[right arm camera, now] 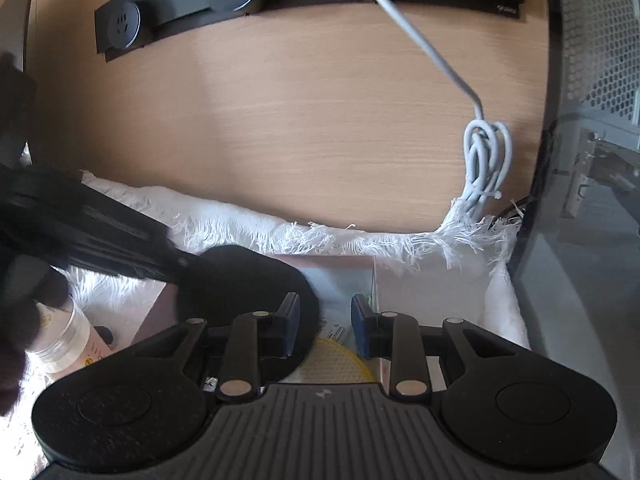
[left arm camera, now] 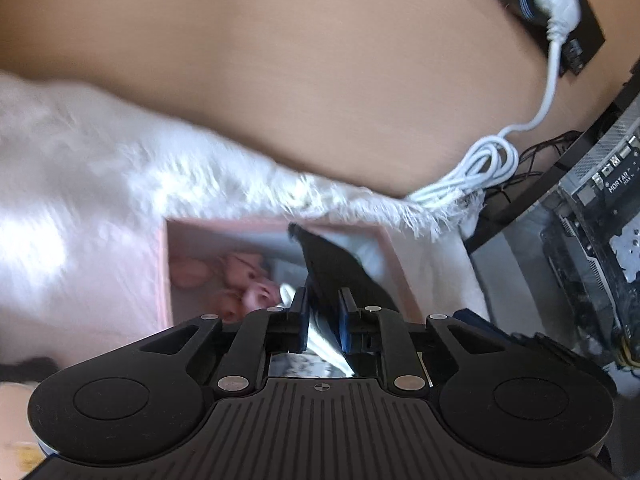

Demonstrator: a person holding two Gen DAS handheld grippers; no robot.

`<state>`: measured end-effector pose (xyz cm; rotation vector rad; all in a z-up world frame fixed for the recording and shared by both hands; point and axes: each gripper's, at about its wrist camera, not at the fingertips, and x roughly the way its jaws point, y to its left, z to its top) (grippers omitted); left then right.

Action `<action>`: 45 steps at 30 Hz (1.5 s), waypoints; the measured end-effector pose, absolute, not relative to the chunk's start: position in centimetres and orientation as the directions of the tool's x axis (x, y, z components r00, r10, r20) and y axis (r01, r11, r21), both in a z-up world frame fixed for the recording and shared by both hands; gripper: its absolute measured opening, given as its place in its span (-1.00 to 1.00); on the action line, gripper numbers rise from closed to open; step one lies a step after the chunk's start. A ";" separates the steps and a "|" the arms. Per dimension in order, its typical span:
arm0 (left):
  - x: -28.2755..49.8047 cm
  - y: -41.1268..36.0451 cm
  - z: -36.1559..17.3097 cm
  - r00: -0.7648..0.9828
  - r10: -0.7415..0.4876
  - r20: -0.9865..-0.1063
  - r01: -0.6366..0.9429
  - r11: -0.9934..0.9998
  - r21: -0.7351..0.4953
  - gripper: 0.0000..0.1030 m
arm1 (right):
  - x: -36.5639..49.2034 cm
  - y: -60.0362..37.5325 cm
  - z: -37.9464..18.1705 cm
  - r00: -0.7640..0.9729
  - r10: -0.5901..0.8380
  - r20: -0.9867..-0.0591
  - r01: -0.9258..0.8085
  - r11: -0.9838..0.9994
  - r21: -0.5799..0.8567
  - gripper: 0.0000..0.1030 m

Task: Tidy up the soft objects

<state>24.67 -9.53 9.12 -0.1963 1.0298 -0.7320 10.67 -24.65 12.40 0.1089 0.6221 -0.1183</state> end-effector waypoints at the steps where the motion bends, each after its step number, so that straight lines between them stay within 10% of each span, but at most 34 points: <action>1: 24.8 -9.9 8.5 0.284 -0.641 -0.713 0.451 0.745 -0.491 -0.66 | 10.5 -24.7 12.4 0.805 -0.074 -0.589 0.137 0.989 0.064 -0.46; 20: 23.2 -6.3 13.7 0.442 -0.632 -0.637 0.535 0.755 -0.378 -0.63 | 15.1 -22.6 9.3 0.745 -0.020 -0.667 0.065 0.997 0.043 -0.46; 28: 23.9 -10.9 8.9 0.293 -0.558 -0.776 0.545 0.765 -0.344 -0.64 | 13.1 -22.7 8.7 0.749 -0.074 -0.659 0.063 0.997 -0.040 -0.46; 40: 23.9 -10.6 8.7 0.307 -0.574 -0.759 0.522 0.769 -0.370 -0.56 | 13.0 -22.1 9.4 0.740 -0.072 -0.669 0.031 0.997 -0.073 -0.43; 45: 20.7 -8.8 12.0 0.393 -0.601 -0.695 0.577 0.750 -0.323 -0.56 | 10.9 -22.6 11.6 0.785 -0.109 -0.610 0.108 0.993 -0.039 0.20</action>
